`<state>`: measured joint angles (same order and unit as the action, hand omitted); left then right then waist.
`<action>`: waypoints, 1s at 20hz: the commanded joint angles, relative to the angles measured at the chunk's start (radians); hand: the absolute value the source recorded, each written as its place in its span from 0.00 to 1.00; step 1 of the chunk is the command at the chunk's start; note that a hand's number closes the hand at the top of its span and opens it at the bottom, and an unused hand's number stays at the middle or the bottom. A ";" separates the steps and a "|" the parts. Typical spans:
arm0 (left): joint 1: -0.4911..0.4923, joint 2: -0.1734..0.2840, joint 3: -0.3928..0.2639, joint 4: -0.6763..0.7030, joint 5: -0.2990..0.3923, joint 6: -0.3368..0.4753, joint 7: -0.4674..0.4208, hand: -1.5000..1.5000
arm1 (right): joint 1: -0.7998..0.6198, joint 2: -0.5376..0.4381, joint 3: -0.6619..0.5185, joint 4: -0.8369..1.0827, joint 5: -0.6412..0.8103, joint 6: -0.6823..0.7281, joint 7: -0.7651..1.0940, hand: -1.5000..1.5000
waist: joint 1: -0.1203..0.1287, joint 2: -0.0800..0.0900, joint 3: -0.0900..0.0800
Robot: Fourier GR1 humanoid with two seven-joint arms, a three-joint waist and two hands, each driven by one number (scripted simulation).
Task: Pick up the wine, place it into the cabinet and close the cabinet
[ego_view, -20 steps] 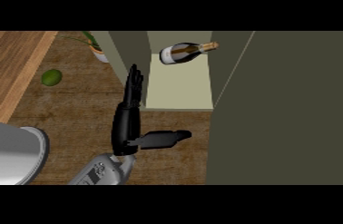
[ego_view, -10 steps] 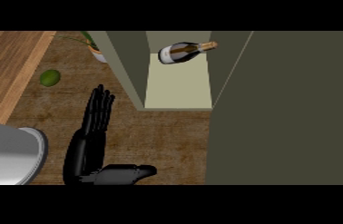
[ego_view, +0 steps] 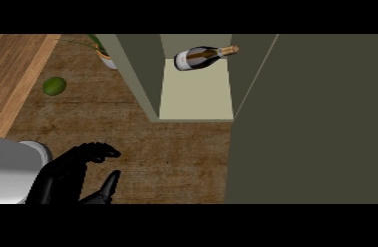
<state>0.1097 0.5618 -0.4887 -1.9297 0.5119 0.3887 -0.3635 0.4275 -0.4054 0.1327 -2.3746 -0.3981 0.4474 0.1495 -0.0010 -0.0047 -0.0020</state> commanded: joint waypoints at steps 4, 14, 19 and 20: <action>0.152 0.065 0.123 -0.001 0.068 -0.169 -0.094 1.00 | 0.072 -0.040 -0.068 -0.155 -0.061 0.055 0.006 1.00 | -0.001 0.001 0.001; 0.215 0.106 0.245 -0.003 0.109 -0.304 -0.119 1.00 | -0.113 0.009 0.175 -0.124 -0.112 -0.006 0.168 1.00 | 0.023 0.004 0.000; 0.176 0.102 0.278 0.036 0.145 -0.360 -0.090 1.00 | -0.303 0.067 0.260 -0.114 -0.126 -0.072 0.269 1.00 | 0.020 0.007 0.000; 0.188 0.118 0.310 0.010 0.154 -0.352 -0.079 1.00 | -0.290 0.120 0.334 -0.125 -0.030 -0.091 0.247 1.00 | 0.015 0.003 0.000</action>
<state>0.2912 0.6704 -0.2186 -1.9132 0.6486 0.0632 -0.4464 0.2123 -0.3395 0.3846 -2.3698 -0.4154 0.4250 0.3088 0.0138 -0.0001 -0.0013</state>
